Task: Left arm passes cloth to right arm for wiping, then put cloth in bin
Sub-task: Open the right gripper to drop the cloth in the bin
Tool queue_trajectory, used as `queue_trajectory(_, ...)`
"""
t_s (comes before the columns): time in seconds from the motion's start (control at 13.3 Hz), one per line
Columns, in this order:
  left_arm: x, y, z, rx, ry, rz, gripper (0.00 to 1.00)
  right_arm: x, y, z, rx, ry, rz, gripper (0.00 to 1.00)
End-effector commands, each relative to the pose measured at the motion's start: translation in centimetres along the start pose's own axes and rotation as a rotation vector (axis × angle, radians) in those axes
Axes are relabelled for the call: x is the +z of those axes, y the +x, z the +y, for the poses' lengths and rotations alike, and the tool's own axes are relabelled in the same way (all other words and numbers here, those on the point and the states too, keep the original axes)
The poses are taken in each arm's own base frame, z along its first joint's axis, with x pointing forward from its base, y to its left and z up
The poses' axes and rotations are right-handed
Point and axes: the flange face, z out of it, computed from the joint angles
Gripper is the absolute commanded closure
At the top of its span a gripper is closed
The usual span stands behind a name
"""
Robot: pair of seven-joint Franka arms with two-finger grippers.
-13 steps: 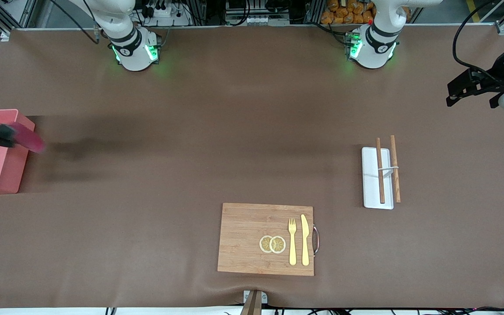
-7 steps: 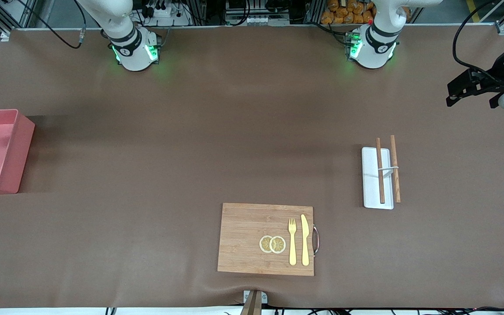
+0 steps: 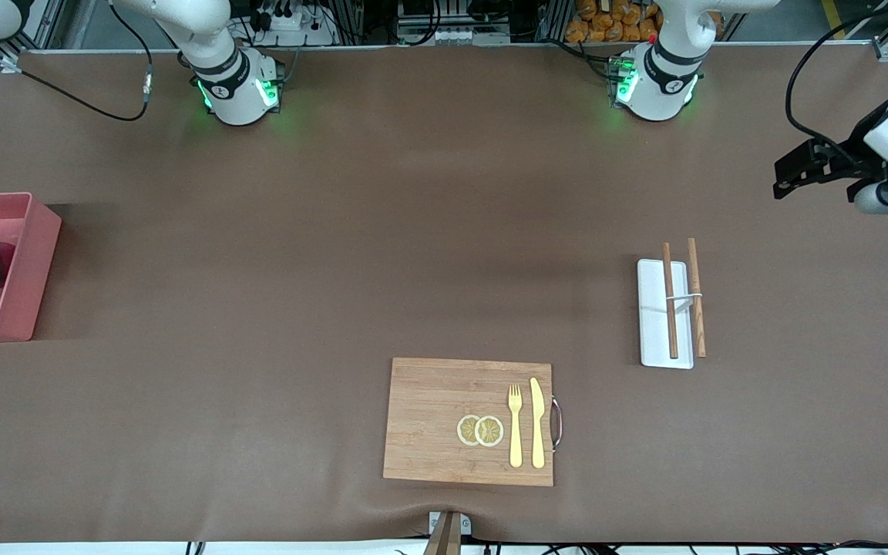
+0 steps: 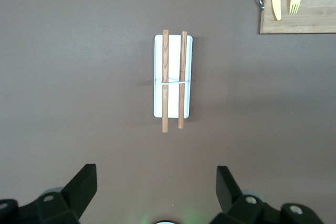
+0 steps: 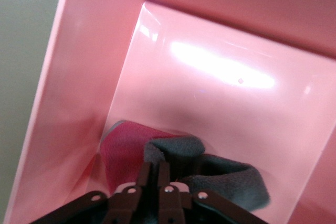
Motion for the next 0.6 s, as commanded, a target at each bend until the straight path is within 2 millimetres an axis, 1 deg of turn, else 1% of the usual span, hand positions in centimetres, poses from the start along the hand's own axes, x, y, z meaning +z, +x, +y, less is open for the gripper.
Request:
queue_trajectory(0.0,-0.5,0.2,0.3,0.006,-0.023,0.015,0.00,-3.9,1.4,-0.3,-0.023,-0.015,0.042,0.03)
queue_trajectory(0.07,-0.5,0.3,0.3,0.007,-0.026,0.026,0.00,-5.3,1.8,-0.8,-0.035,-0.009,0.038,0.00)
queue_trajectory(0.15,-0.7,0.4,0.0,0.002,-0.025,0.032,0.00,-7.1,1.9,-1.7,-0.048,0.012,0.024,0.00)
queue_trajectory(0.22,-0.7,0.3,-0.3,-0.004,-0.025,0.034,0.00,-9.1,2.8,-2.3,-0.080,0.002,-0.013,0.00)
queue_trajectory(0.3,-0.8,0.3,-0.4,-0.006,-0.025,0.035,0.00,-11.5,4.9,-3.5,-0.127,-0.023,-0.065,0.00)
queue_trajectory(0.45,-1.0,0.1,-0.6,-0.007,-0.025,0.035,0.00,-16.6,7.6,-6.2,-0.051,-0.041,-0.120,0.00)
queue_trajectory(0.53,-1.1,-0.1,-0.7,-0.011,-0.022,0.034,0.00,-18.3,8.8,-8.0,-0.015,-0.040,-0.147,0.00)
